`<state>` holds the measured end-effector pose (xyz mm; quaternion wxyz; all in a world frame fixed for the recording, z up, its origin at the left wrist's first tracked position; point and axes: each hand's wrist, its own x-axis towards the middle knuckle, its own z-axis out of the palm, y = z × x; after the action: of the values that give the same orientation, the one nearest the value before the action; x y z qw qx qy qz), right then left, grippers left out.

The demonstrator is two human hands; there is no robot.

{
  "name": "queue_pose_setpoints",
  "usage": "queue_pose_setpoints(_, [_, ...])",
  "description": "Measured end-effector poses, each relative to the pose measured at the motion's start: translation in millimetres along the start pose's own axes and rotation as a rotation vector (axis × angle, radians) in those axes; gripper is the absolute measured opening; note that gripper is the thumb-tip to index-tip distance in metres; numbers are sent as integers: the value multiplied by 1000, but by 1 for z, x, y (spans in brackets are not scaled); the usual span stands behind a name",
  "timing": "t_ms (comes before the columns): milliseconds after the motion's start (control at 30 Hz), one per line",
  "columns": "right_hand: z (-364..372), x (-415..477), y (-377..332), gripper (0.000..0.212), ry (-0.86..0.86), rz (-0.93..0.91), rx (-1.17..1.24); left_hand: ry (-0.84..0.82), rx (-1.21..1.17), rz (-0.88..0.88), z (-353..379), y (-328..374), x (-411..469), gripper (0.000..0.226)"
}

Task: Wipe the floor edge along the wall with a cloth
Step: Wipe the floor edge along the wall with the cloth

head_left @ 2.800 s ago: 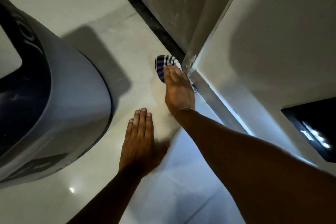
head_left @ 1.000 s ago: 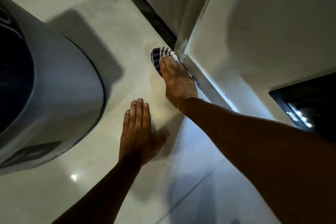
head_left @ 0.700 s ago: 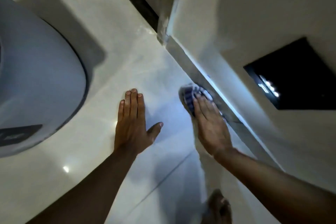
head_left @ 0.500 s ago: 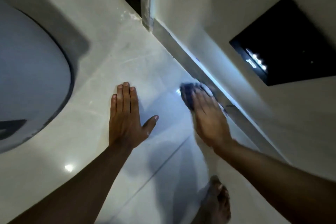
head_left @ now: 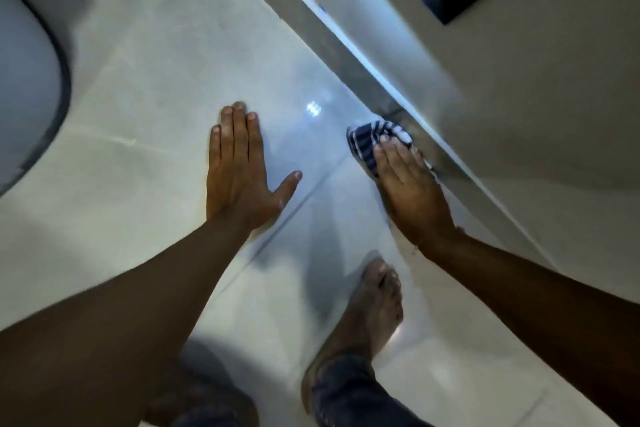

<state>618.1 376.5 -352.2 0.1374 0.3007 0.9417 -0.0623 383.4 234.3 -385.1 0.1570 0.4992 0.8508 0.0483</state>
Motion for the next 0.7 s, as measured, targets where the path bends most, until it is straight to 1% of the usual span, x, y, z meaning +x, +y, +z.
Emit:
queue_pose_setpoints(100, [-5,6,-8,51,17,25,38,-20,-5,-8,-1,6,-3,104])
queue_pose_setpoints(200, [-20,13,-12,57,9,62,154,-72,-50,1,-16,4,-3,104])
queue_pose_setpoints(267, [-34,16,-16,59,-5,104,201,-85,-69,10,-33,4,-8,102])
queue_pose_setpoints(367, [-61,20,-28,61,41,138,246,-72,-86,0,-67,2,-18,100])
queue_pose_setpoints(467, [-101,24,-50,63,80,142,278,-43,-105,-7,-114,-7,-27,98])
queue_pose_setpoints(567, [-156,33,-81,63,156,154,308,-4,-142,-37,-173,-17,-34,97])
queue_pose_setpoints(700, [-243,51,-138,59,266,101,408,126,-243,-90,-262,-36,-49,89])
